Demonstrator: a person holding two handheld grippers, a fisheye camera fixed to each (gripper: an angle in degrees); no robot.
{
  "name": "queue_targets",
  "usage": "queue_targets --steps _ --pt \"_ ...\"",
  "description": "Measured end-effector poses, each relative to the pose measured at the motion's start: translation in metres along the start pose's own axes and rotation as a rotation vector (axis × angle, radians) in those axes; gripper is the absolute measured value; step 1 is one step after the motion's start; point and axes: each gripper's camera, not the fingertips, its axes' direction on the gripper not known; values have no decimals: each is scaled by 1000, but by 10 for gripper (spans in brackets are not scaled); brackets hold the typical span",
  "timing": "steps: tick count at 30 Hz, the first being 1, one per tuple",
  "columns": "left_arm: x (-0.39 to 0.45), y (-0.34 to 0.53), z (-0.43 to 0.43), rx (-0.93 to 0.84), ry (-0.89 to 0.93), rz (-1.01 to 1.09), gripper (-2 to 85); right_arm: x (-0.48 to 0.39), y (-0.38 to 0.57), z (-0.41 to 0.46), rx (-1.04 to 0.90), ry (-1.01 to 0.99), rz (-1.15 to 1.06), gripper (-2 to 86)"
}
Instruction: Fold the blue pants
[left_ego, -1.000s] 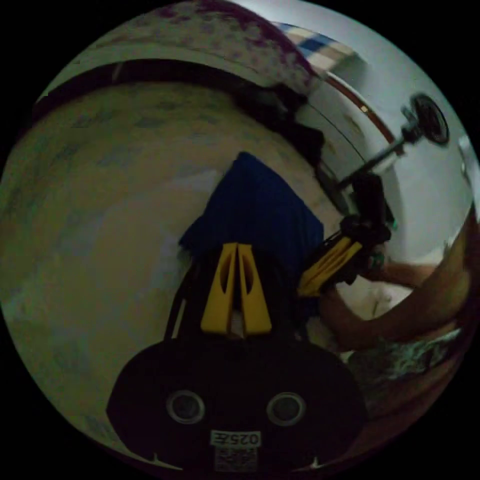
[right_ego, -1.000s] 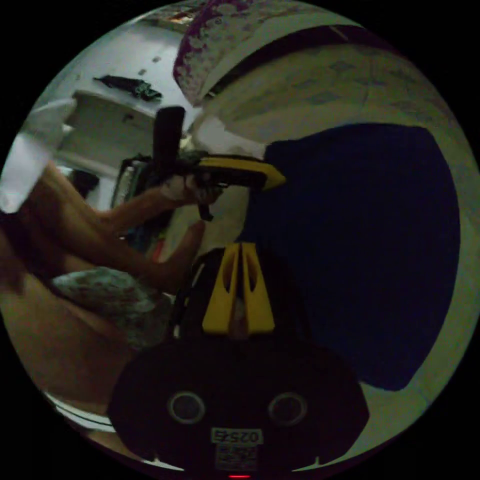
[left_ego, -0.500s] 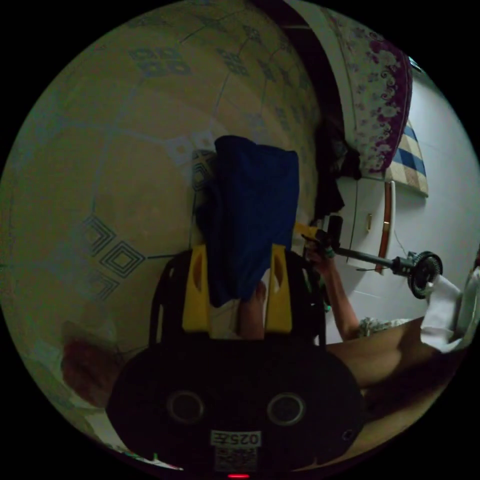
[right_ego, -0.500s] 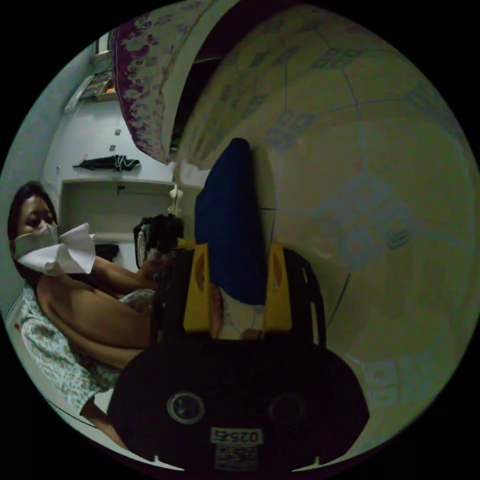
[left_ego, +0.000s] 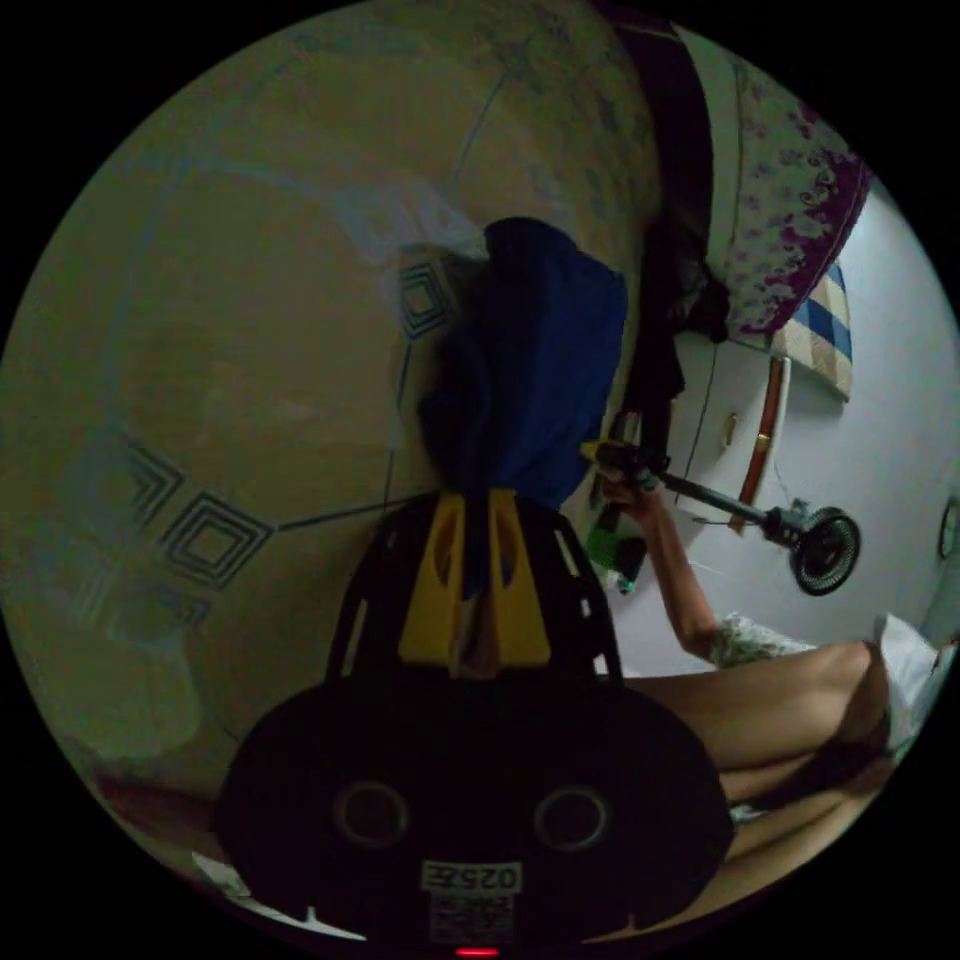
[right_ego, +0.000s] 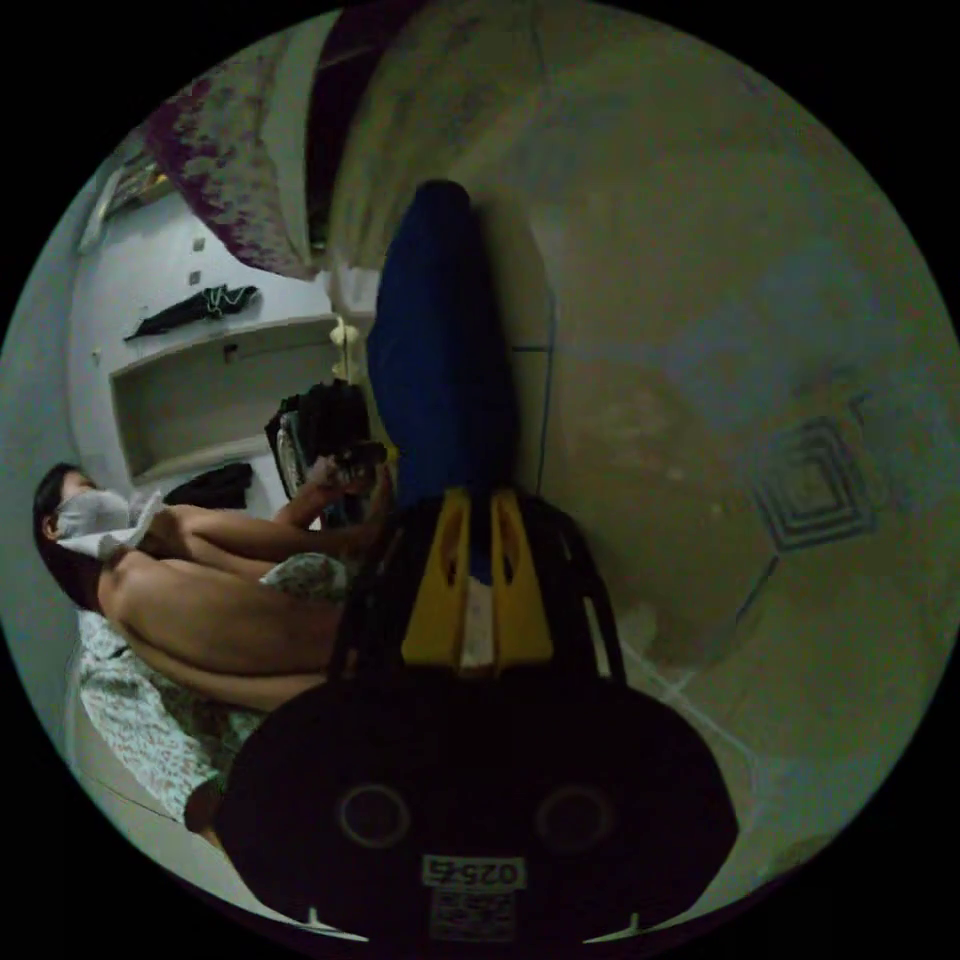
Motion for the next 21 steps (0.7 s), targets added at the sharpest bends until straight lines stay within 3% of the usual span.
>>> queue_targets --steps 2,6,10,13,17,21 --pt "-8 10 -18 -35 110 -96 -5 18 -24 32 -49 -103 54 13" --pt "-9 52 -86 -62 166 -62 -9 3 -81 91 -24 -318 39 4" --pt "-11 114 -161 -51 345 -37 -10 -49 -151 163 -119 -274 -51 1" --pt "-22 186 -242 59 512 -44 -10 -96 -224 249 -251 -203 -131 0" --pt "-40 323 -393 396 605 -20 -10 -167 -320 413 -496 -204 -295 -1" --pt "-30 522 -541 869 474 2 -10 -244 -381 601 -754 -215 -505 -1"
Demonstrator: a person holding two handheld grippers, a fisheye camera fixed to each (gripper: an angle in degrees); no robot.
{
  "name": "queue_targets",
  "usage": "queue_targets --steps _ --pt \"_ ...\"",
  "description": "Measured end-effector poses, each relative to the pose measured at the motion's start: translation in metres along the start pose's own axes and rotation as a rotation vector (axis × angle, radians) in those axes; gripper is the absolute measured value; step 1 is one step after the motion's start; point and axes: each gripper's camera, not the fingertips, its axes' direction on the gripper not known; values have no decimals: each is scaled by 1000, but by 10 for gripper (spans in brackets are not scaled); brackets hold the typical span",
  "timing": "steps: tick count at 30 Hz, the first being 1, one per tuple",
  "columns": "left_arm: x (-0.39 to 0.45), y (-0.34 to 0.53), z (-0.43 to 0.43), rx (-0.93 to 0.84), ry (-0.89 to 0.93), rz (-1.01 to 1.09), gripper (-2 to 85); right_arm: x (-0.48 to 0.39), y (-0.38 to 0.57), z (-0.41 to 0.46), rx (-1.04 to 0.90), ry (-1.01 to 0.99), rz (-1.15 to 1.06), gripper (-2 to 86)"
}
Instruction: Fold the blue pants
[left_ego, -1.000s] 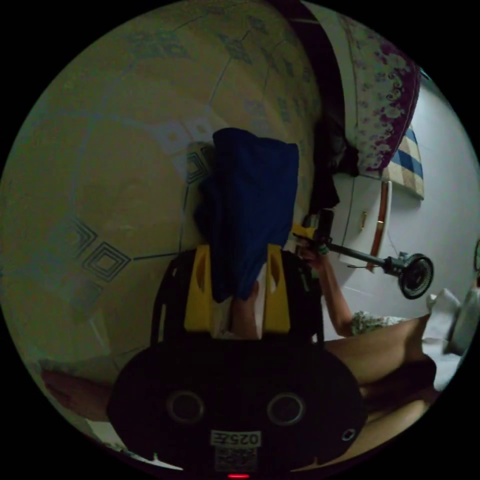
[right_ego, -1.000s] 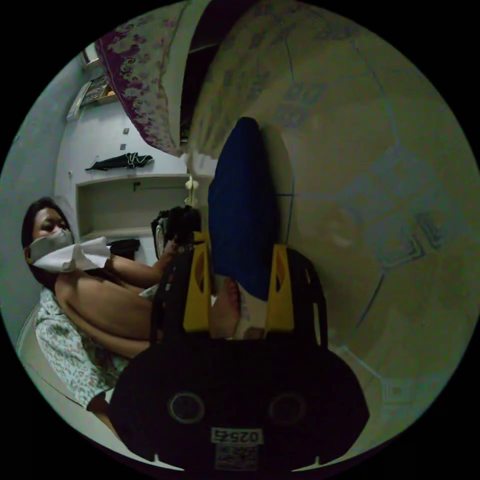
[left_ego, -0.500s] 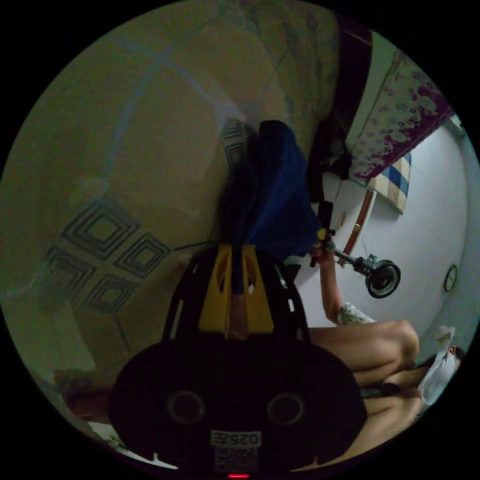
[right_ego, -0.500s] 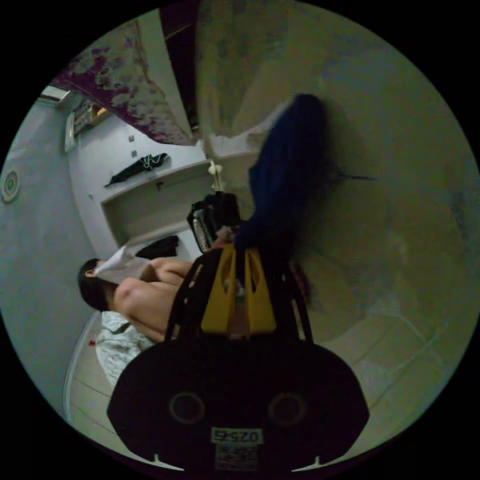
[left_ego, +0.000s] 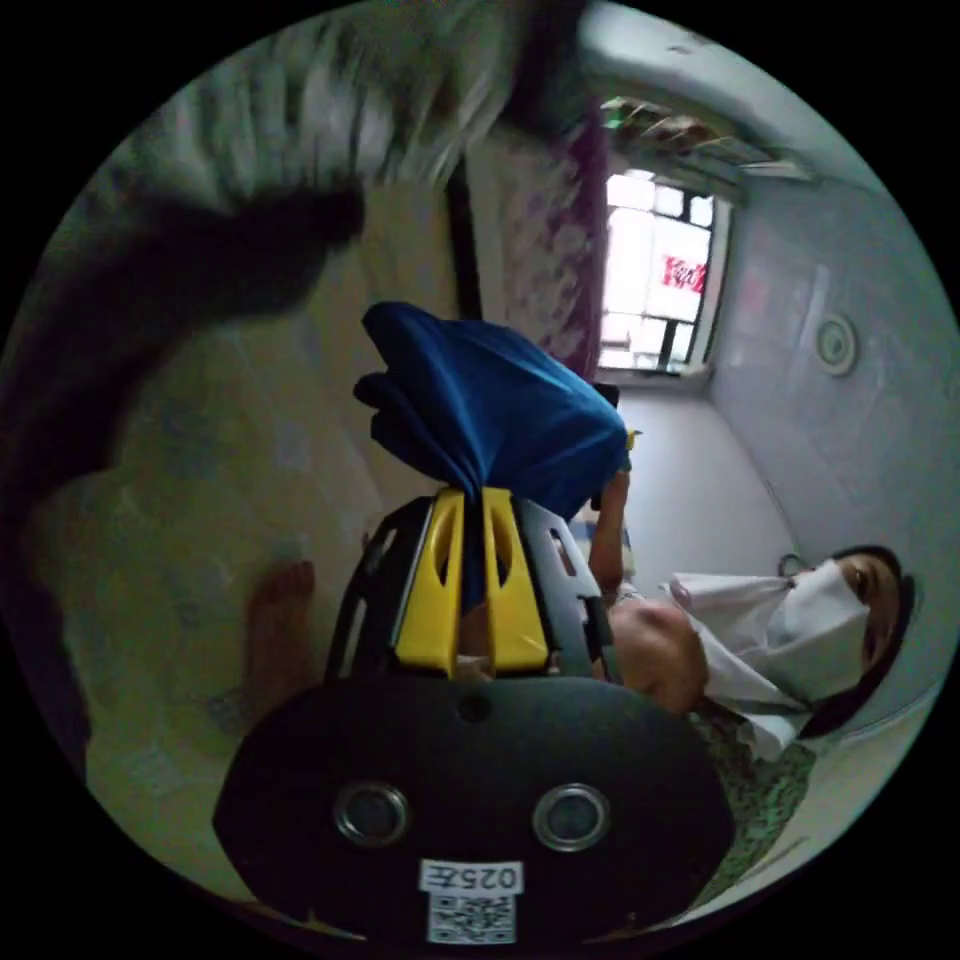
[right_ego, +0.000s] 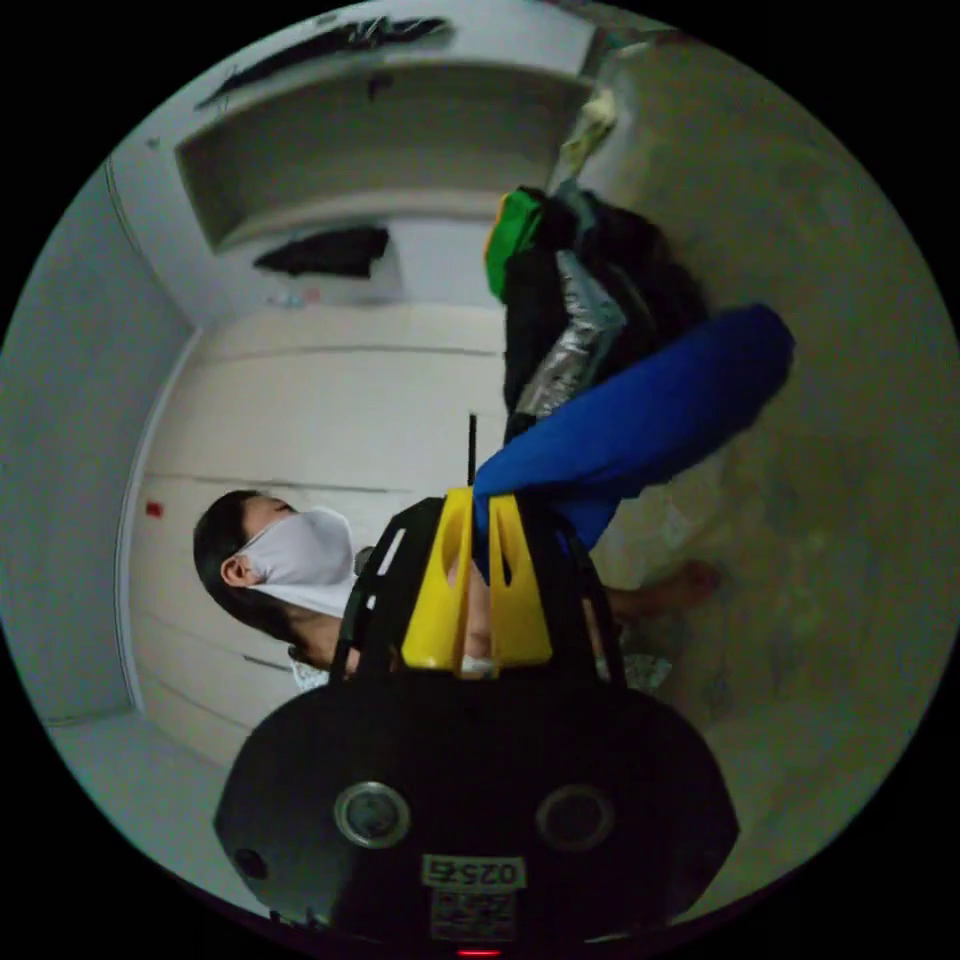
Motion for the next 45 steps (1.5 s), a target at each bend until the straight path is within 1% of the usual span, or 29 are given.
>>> queue_targets --steps 1,3,4,6,7,8,9,10,12,14,16,18,19,21,23,24,26,28,30,32,34,36,37,38,39,40,42,43,45 --pt "16 9 -31 62 -24 28 -10 2 -26 17 -44 -3 -31 -1" --pt "80 60 -149 325 -99 106 -9 6 -119 99 -212 -41 -150 -1" --pt "95 74 -176 381 -119 119 -9 6 -139 122 -257 -58 -183 -1" --pt "156 131 -283 579 -158 154 -10 6 -208 213 -398 -123 -295 0" --pt "172 143 -309 604 -168 173 -10 6 -222 235 -422 -124 -323 -1" --pt "201 164 -358 653 -212 174 -10 9 -247 279 -481 -103 -384 -1" --pt "232 185 -402 706 -309 176 -10 16 -268 322 -529 -72 -442 0" --pt "247 193 -422 723 -372 178 -10 23 -278 342 -546 -63 -453 0" --pt "291 221 -490 750 -565 148 -10 66 -308 411 -536 -60 -434 0" --pt "296 233 -530 750 -635 83 -10 116 -323 453 -509 -46 -355 1" --pt "277 238 -565 715 -659 -11 -10 178 -333 490 -486 8 -270 1" --pt "216 238 -602 649 -591 -150 -10 269 -338 532 -462 152 -140 2" --pt "197 238 -608 625 -568 -185 -10 293 -337 541 -460 190 -105 2" --pt "118 234 -619 508 -484 -308 -10 379 -327 575 -476 316 31 0" --pt "73 234 -622 453 -415 -370 -10 428 -319 594 -466 401 73 -2" --pt "58 239 -630 466 -328 -351 -10 448 -318 605 -448 452 24 -4" --pt "55 256 -649 557 -195 -304 -10 470 -325 619 -423 466 -33 -4" --pt "63 264 -663 570 -189 -292 -10 491 -335 632 -396 373 -7 -2" --pt "82 259 -674 520 -278 -279 -6 510 -341 650 -341 335 3 5" --pt "96 249 -678 448 -365 -270 8 523 -340 665 -313 390 -72 14" --pt "109 244 -681 361 -475 -281 34 541 -337 682 -350 467 -137 24" --pt "130 250 -691 298 -640 -298 43 562 -331 697 -424 533 -252 32" --pt "135 253 -695 298 -685 -314 38 565 -329 699 -440 545 -293 33" --pt "147 256 -703 305 -784 -341 32 566 -324 702 -453 573 -381 40" --pt "165 258 -710 364 -891 -341 29 562 -320 703 -438 592 -483 46" --pt "175 257 -711 391 -923 -314 29 557 -318 704 -425 599 -546 48" --pt "218 237 -697 455 -946 -94 30 529 -319 721 -371 616 -756 60" --pt "227 230 -689 465 -940 -28 31 520 -321 729 -374 601 -800 60" --pt "250 206 -636 418 -899 184 33 490 -338 769 -407 617 -913 59"
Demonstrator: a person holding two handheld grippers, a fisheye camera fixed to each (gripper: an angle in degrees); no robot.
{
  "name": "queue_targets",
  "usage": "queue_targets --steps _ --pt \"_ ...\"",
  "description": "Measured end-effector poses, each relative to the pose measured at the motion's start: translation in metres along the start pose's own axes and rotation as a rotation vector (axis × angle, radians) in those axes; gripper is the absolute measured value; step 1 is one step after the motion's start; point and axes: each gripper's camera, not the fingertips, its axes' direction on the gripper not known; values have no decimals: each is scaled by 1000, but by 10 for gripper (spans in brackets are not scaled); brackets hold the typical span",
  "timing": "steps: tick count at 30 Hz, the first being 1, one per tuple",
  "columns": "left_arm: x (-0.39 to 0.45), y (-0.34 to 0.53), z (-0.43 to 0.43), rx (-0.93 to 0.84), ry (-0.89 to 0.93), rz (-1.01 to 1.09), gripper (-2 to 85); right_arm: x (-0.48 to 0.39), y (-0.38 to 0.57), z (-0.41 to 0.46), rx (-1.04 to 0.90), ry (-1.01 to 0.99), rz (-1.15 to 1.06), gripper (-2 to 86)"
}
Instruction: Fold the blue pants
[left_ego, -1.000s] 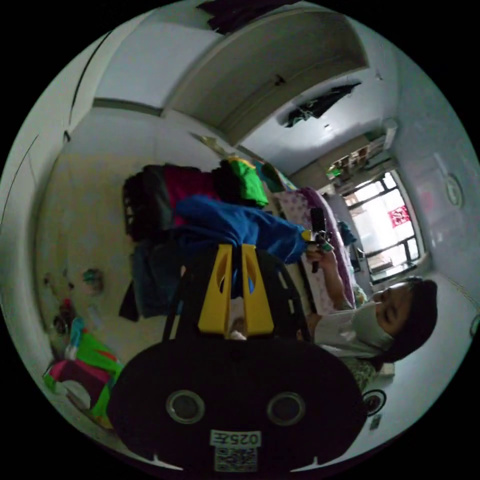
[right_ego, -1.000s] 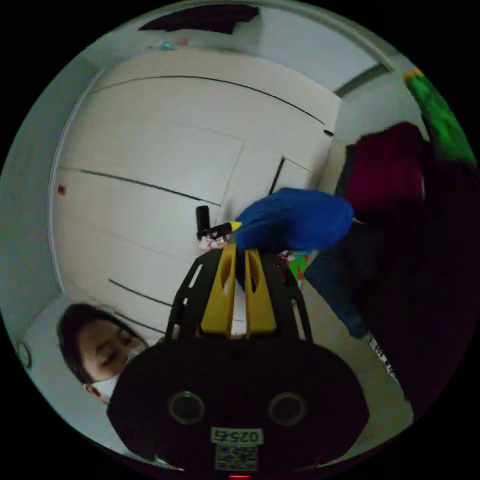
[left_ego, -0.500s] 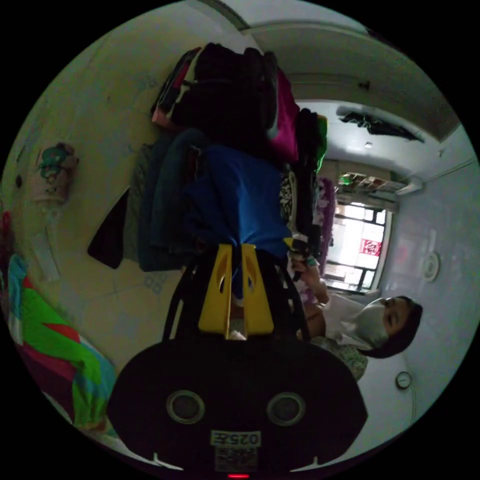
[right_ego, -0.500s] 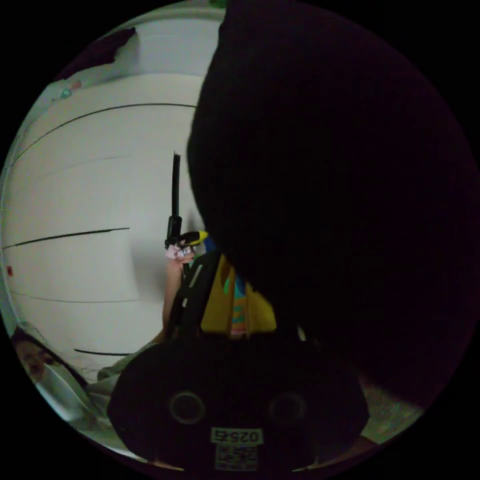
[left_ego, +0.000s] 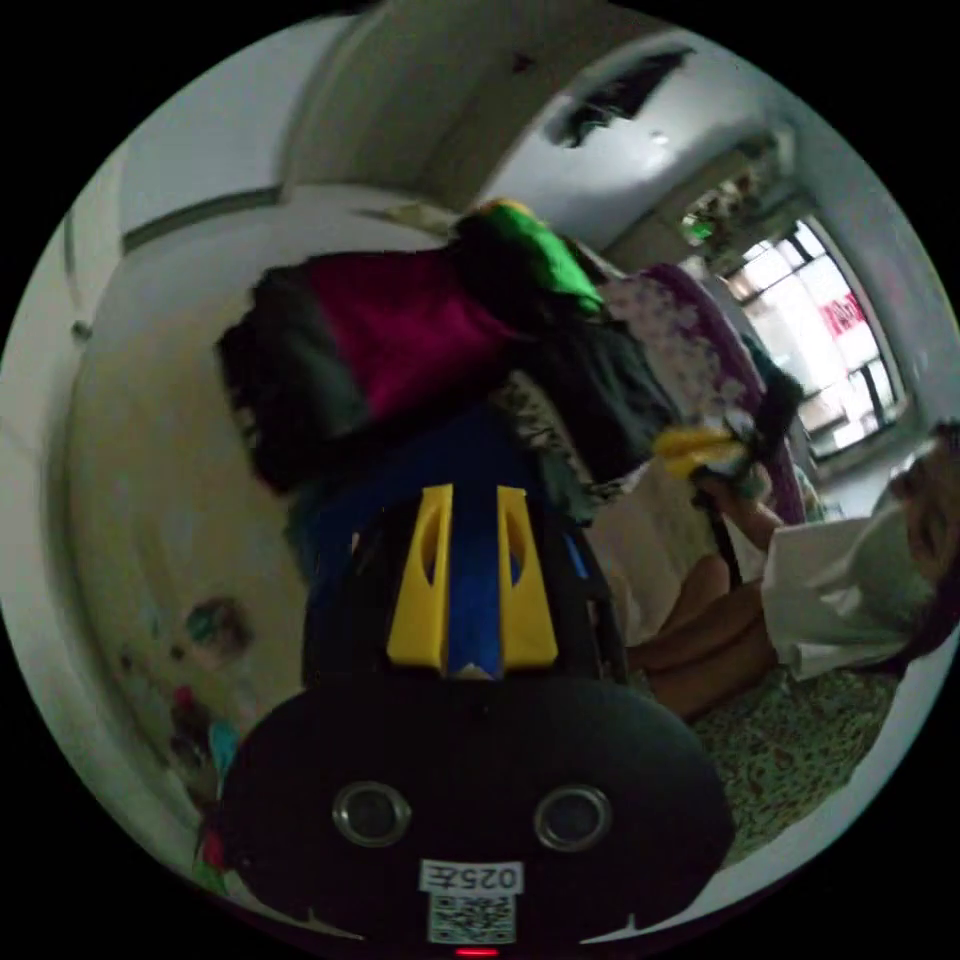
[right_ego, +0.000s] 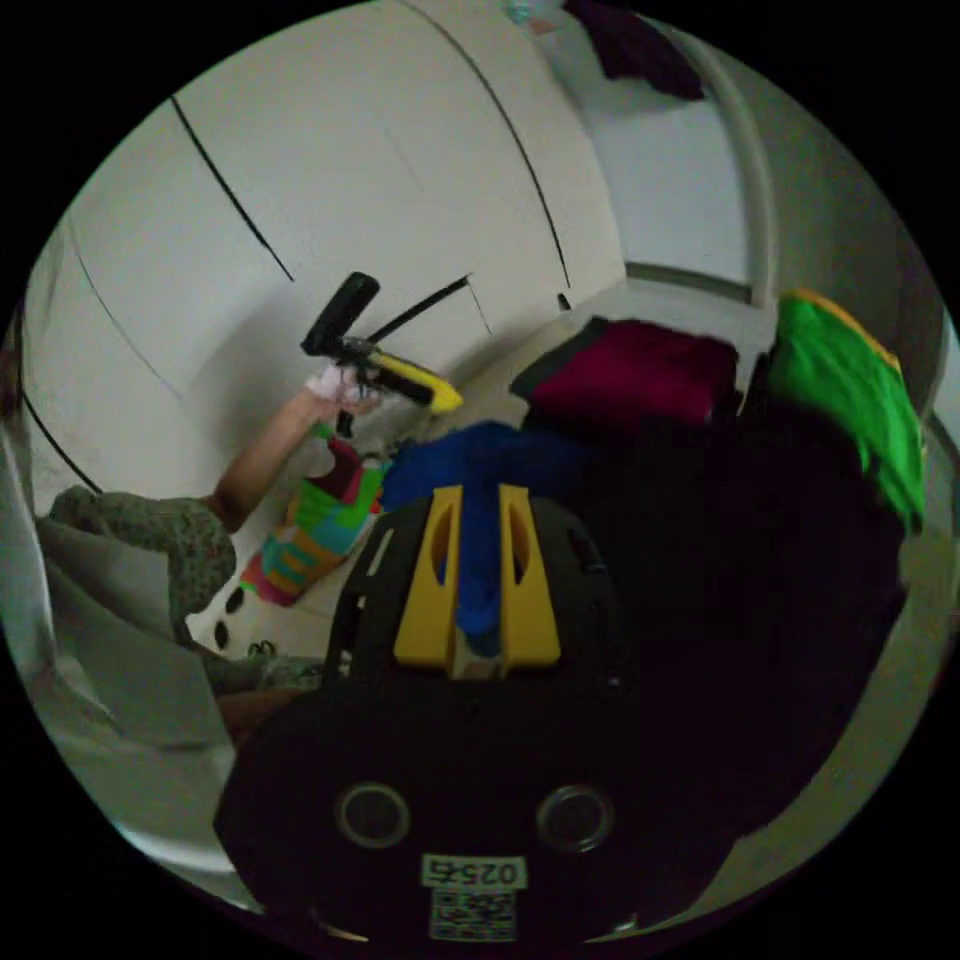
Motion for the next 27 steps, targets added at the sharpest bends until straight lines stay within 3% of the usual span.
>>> queue_targets --steps 4,6,7,12,17,20,23,25,27 --pt "74 20 70 -116 -42 171 42 2 -73 63 -239 133 -168 3" --pt "90 47 119 -187 -261 178 37 9 -101 132 -441 91 -232 -6" --pt "90 54 130 -200 -290 182 36 10 -104 150 -485 89 -235 -7" --pt "94 100 159 -94 -322 217 14 6 -95 280 -987 438 -309 -9" --pt "101 123 157 -142 -334 314 -2 -14 -107 293 -1021 529 -286 -10" --pt "103 136 129 -193 -326 323 -8 -19 -117 270 -915 464 -204 -10" --pt "75 143 84 -110 -289 191 -9 -29 -131 225 -707 407 -138 -9" --pt "45 149 69 -76 -381 111 -9 -51 -136 190 -596 439 -159 -9" --pt "7 156 59 -31 -424 72 -9 -99 -129 152 -567 287 -208 -9"
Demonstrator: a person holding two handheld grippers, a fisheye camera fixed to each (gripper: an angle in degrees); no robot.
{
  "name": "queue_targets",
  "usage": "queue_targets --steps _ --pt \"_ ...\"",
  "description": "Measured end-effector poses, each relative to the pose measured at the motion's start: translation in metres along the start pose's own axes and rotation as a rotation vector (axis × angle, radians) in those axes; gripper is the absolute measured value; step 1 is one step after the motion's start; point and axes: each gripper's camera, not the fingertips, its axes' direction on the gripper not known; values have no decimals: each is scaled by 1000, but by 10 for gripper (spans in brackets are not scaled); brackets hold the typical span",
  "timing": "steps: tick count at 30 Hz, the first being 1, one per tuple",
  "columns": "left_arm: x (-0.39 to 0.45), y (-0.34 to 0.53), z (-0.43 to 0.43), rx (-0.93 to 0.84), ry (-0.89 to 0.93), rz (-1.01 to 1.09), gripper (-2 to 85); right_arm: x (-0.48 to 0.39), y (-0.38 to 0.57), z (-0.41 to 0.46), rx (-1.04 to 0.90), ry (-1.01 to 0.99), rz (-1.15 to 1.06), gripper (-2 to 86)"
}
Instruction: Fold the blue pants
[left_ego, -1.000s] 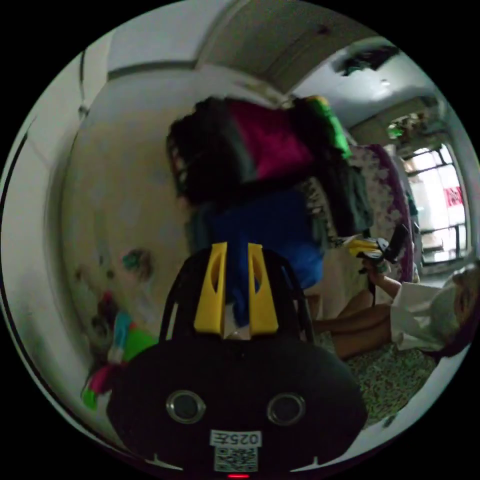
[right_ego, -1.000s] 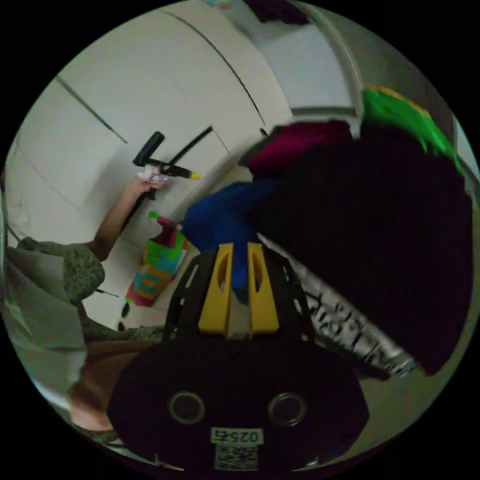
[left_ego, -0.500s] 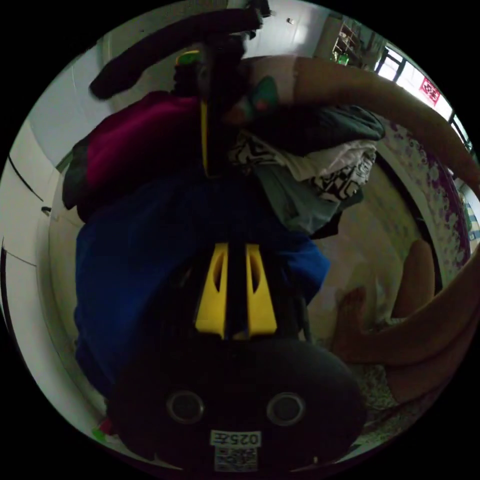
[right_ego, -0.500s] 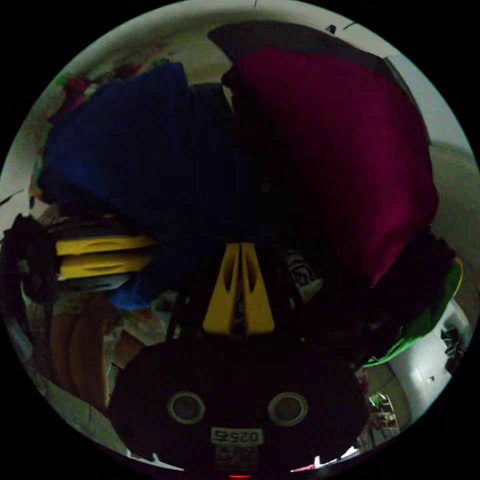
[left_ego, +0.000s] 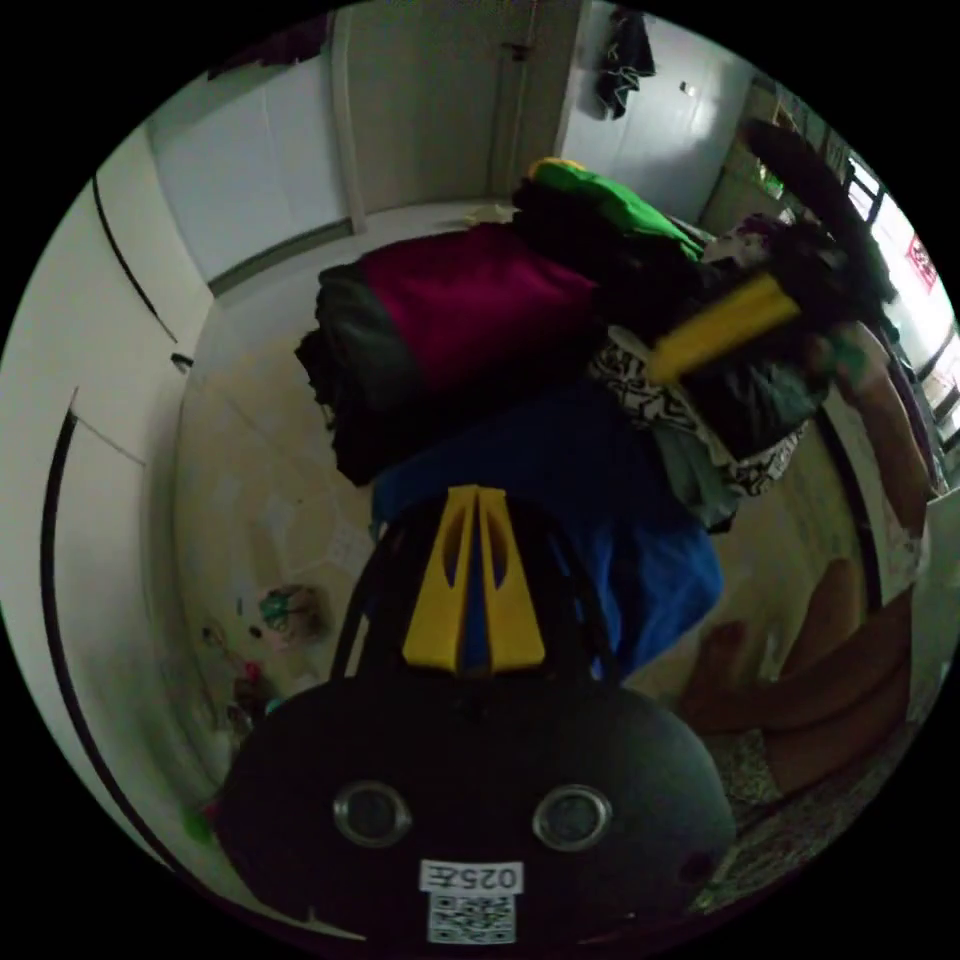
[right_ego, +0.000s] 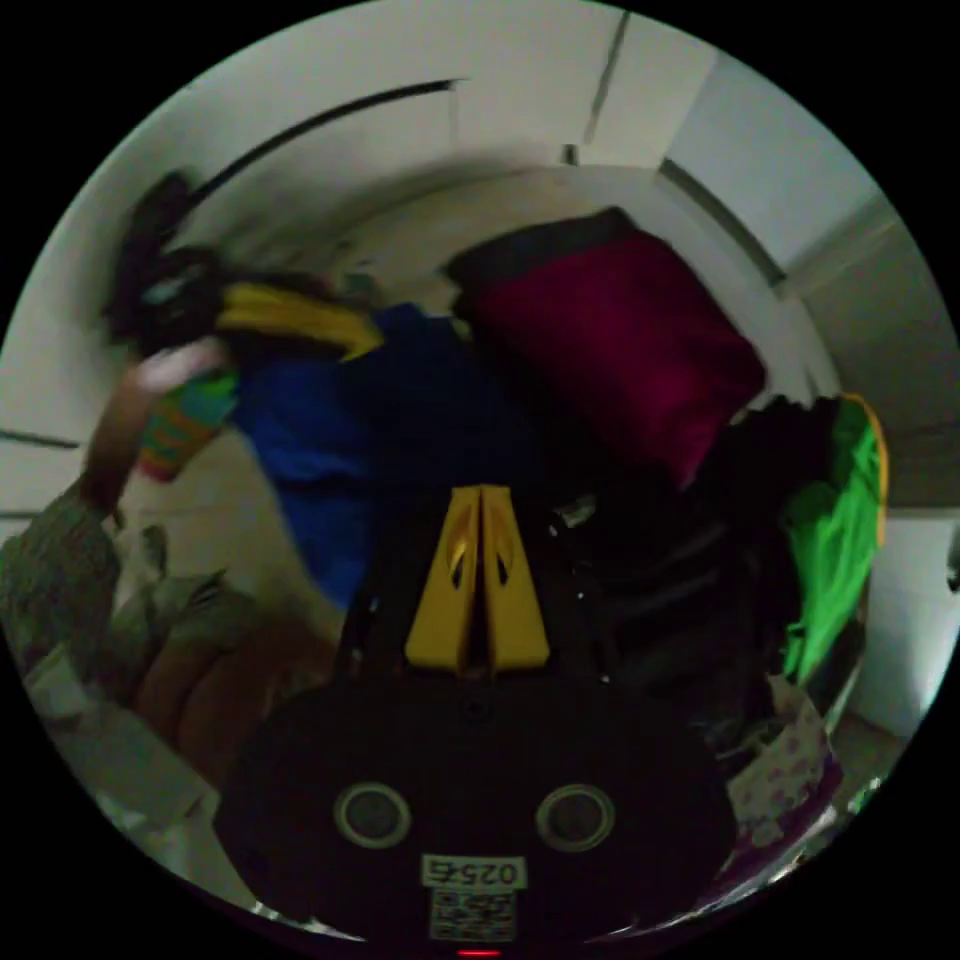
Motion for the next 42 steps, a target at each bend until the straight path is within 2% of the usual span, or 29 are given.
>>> queue_targets --steps 2,4,6,7,9,11,13,15,16,17,18,19,20,22,23,24,26,31,33,34,36,37,39,40,42 --pt "-24 4 22 -14 86 -6 -9 -36 19 -18 40 -162 -81 -10" --pt "-44 10 68 -173 121 -44 -9 -68 39 -17 74 -169 -87 -10" --pt "-65 39 82 -60 168 -57 -9 -97 60 22 -46 47 -53 -10" --pt "-71 47 83 -42 202 -76 -9 -100 69 21 25 60 -15 -10" --pt "-91 80 86 23 348 -138 -9 -99 96 -11 154 -33 111 -10" --pt "-107 103 78 29 376 -268 -9 -95 114 -45 213 -117 181 -10" --pt "-106 119 52 117 434 -298 -9 -97 131 -84 281 -188 210 -10" --pt "-81 137 14 423 514 -269 -9 -110 155 -155 548 -268 200 -10" --pt "-73 140 10 488 529 -239 -9 -115 159 -173 633 -296 190 -10" --pt "-60 142 11 564 554 -204 -9 -124 166 -204 799 -349 181 -10" --pt "-50 139 25 567 587 -183 -9 -133 167 -228 921 -379 190 -10" --pt "-47 138 37 544 601 -168 -9 -137 166 -236 960 -382 202 -9" --pt "-44 136 69 435 590 -154 -9 -143 162 -245 980 -360 286 -10" --pt "-46 147 137 209 378 -208 -9 -150 157 -244 945 -225 458 -10" --pt "-57 160 184 58 401 -277 -9 -152 151 -234 832 -116 561 -10" --pt "-78 179 197 103 557 -350 -9 -152 154 -230 770 -194 586 -10" --pt "-99 213 210 220 725 -449 -9 -160 177 -269 878 -276 604 -10" --pt "-94 287 229 481 867 -491 -9 -214 207 -383 853 -227 470 -9" --pt "-63 319 200 754 923 -388 -9 -253 242 -465 819 -244 268 -9" --pt "-48 325 190 826 934 -331 -9 -263 255 -487 808 -222 227 -9" --pt "35 339 156 1071 957 -98 -9 -296 320 -577 744 -138 143 -9" --pt "59 337 153 1111 994 -39 -9 -302 339 -599 728 -121 143 -9" --pt "168 318 160 1127 1279 221 -9 -327 421 -687 641 5 180 -10" --pt "199 313 166 1110 1343 287 -9 -335 443 -709 615 67 217 -10" --pt "328 307 192 1055 1440 467 -8 -382 540 -803 583 353 434 -10"
